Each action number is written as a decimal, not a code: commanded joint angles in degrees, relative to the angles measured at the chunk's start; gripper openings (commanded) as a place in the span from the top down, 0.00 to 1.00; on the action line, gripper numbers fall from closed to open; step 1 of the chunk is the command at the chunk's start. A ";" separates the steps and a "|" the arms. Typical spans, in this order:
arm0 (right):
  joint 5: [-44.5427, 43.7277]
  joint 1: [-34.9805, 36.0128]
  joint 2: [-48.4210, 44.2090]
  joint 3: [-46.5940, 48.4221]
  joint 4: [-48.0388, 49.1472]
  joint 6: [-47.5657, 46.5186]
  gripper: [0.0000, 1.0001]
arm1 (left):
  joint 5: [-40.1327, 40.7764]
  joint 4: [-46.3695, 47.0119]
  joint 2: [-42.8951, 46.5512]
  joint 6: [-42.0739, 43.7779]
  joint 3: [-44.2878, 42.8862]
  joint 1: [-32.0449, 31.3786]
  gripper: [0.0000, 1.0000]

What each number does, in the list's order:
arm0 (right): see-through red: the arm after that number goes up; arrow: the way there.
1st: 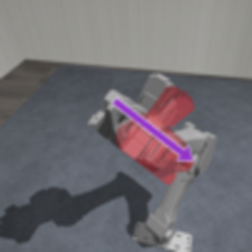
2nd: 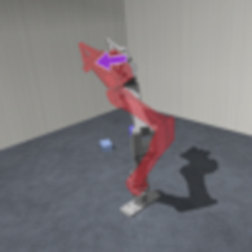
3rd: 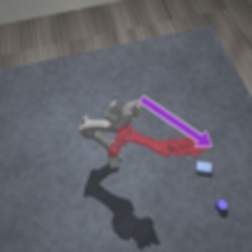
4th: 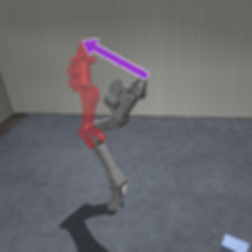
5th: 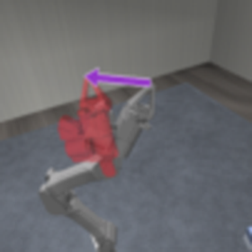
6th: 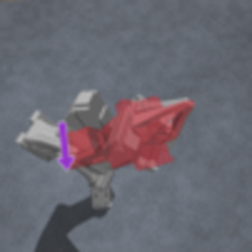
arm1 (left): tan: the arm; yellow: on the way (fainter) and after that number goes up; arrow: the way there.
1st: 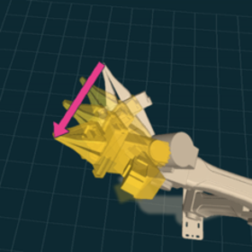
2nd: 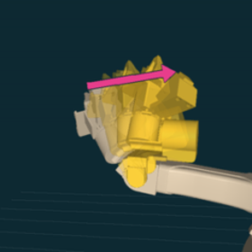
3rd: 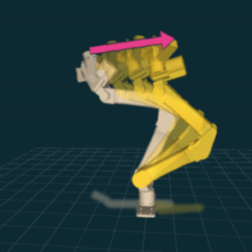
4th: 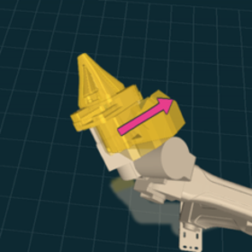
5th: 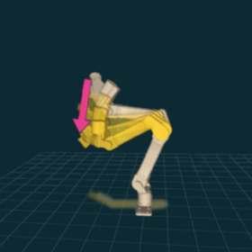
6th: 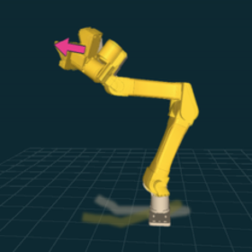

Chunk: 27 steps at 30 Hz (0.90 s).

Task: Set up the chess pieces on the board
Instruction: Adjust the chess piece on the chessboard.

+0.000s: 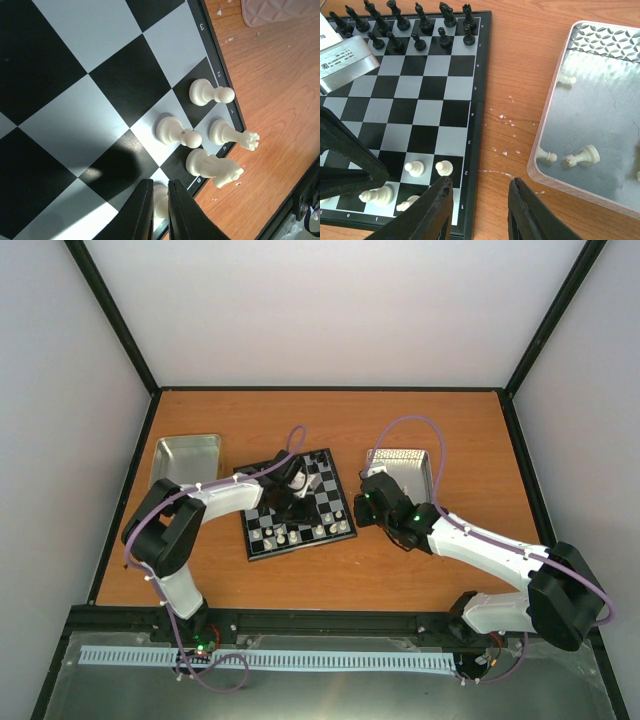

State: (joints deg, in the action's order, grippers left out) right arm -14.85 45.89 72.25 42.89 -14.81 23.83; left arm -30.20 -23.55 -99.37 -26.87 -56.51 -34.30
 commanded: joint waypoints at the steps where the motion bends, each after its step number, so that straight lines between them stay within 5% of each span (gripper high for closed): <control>1: -1.76 -0.36 -0.90 -0.36 0.08 0.58 0.67 | -0.93 -0.13 -0.96 2.18 -0.02 -0.59 0.92; 13: -3.90 -4.09 1.85 3.65 -3.20 3.24 0.66 | 4.18 -1.69 1.17 0.76 -0.54 -0.64 0.92; 21: 2.95 -16.90 8.97 12.73 -12.67 1.86 0.53 | 15.74 -5.83 7.09 -0.71 -6.23 -0.17 0.88; 27: 5.16 -19.47 19.69 19.84 -17.74 -2.75 0.47 | 23.65 -3.47 15.34 -0.57 -3.69 0.61 0.83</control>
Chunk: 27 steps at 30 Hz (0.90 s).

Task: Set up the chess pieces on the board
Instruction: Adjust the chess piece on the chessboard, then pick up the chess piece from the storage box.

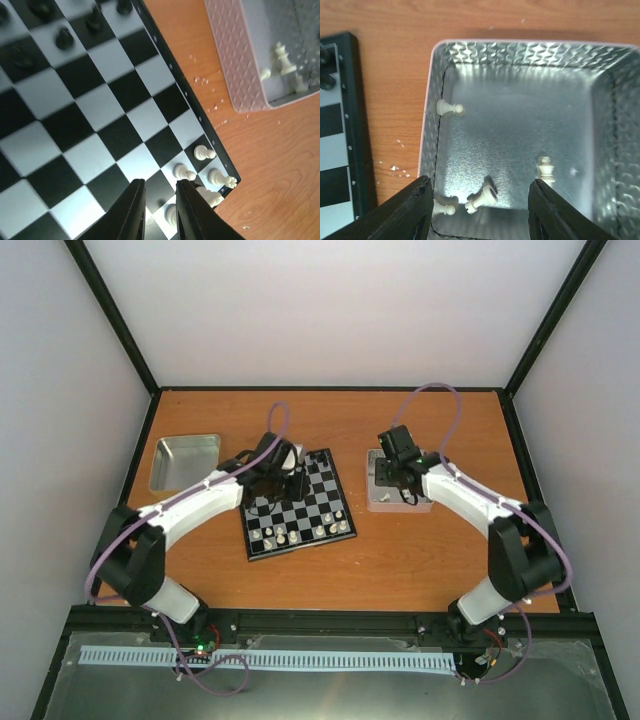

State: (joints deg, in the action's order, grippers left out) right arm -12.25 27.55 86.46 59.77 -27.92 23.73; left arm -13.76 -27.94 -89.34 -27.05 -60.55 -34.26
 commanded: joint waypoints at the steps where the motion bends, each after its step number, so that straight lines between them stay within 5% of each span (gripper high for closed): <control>1: 3.40 -1.63 6.73 3.37 -3.50 -1.82 0.47 | 8.21 1.81 7.03 -0.50 1.11 0.67 0.80; 9: 15.16 -9.23 10.50 0.45 13.38 21.95 0.52 | 11.95 6.04 17.69 -1.75 5.18 1.81 0.58; 15: 24.64 -10.41 17.55 -0.28 22.33 34.71 0.53 | 10.69 6.46 20.05 -2.21 6.10 2.00 0.52; 27: 19.05 -10.36 20.43 -1.06 21.75 46.15 0.58 | 10.59 6.48 20.97 -2.22 7.11 2.18 0.52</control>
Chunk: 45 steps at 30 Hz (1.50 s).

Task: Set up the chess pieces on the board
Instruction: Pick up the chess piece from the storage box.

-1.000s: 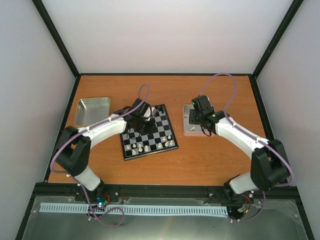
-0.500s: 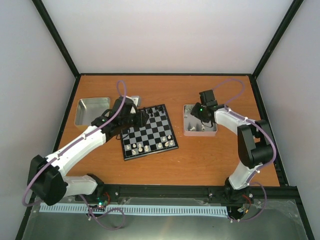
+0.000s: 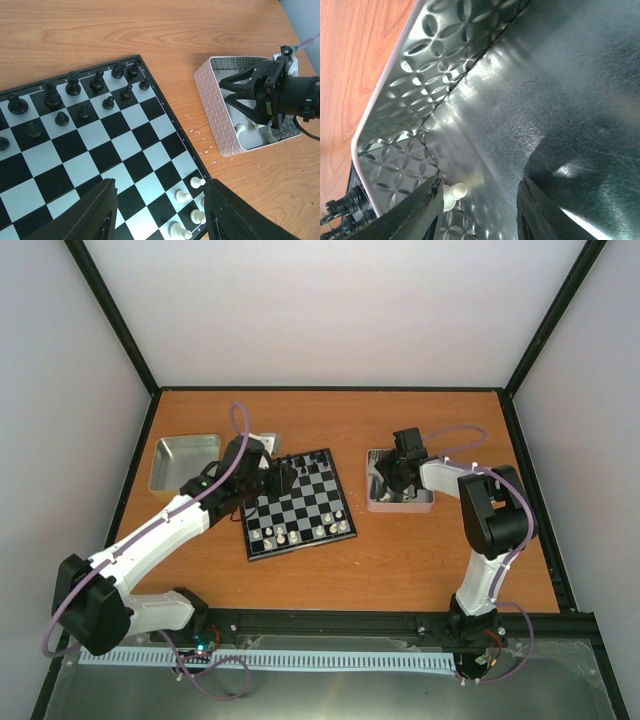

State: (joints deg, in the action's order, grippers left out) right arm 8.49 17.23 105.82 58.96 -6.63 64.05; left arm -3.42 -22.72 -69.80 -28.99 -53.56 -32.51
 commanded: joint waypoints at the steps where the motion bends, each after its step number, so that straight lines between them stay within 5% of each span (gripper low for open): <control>1: -0.92 -0.08 1.68 0.09 0.31 6.23 0.59 | 0.23 1.27 1.42 -0.30 0.15 0.43 0.52; 31: -1.94 2.18 4.40 4.35 -7.09 11.80 0.63 | 1.49 1.36 3.04 -0.14 2.18 0.56 0.52; 41: -0.31 2.37 8.46 6.14 -6.79 15.28 0.69 | 2.47 1.04 4.33 -0.10 2.96 0.61 0.51; 45: -1.40 2.39 8.36 6.35 -6.82 15.61 0.79 | 2.53 1.04 4.24 -0.02 2.95 0.61 0.51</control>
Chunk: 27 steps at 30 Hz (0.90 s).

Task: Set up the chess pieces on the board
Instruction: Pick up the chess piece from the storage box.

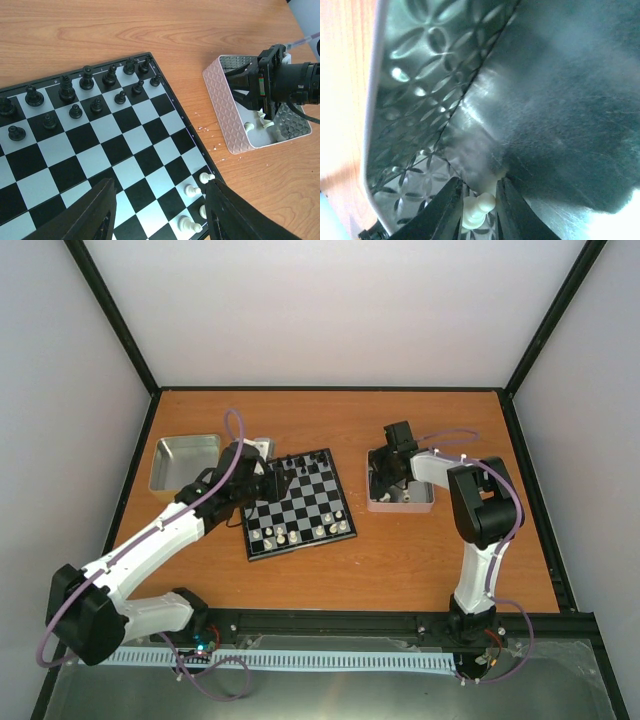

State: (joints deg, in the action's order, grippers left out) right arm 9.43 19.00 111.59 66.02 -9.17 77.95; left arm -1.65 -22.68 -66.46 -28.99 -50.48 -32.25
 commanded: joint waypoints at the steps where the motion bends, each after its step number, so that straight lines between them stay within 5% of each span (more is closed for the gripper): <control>1: -2.79 0.61 2.35 -0.76 -4.28 1.55 0.82 | 0.82 0.99 0.96 -0.06 -0.23 0.35 0.51; 7: -5.76 0.59 0.95 -1.34 -3.46 -0.37 0.97 | 0.94 0.93 1.14 0.25 -0.15 0.43 0.51; 20: -13.97 0.68 -17.22 -8.14 3.55 -20.50 0.97 | -3.84 2.34 2.24 -1.64 0.18 1.75 0.48; 27: -1.68 1.13 -27.50 -13.64 9.42 -29.56 0.97 | -24.14 14.92 2.93 -1.65 3.45 2.02 0.19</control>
State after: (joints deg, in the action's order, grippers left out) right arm 0.84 19.29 87.68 55.27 -4.23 55.40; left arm -12.32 -17.69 -64.86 -30.46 -48.86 -30.57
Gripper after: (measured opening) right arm 0.065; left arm 0.727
